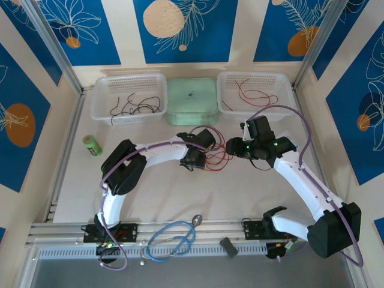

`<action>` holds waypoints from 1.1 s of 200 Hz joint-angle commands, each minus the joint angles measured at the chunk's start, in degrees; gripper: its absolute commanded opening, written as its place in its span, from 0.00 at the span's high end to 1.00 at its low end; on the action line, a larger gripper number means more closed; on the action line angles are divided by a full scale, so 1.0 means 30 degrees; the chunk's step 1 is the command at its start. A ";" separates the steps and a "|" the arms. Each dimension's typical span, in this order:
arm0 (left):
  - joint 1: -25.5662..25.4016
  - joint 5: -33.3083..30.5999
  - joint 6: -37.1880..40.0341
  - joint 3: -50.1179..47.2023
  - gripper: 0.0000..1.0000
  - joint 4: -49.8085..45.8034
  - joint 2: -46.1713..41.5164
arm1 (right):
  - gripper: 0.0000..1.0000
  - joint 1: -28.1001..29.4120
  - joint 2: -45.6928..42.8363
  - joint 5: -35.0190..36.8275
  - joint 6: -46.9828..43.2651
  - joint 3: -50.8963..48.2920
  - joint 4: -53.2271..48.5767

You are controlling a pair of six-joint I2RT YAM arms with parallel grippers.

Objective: Untangle the cables

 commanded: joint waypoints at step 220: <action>-0.0142 -0.2118 0.5476 0.7864 1.00 -0.6466 -0.4958 | 0.50 -0.2413 -0.0793 -0.5168 0.2081 -0.3505 0.2428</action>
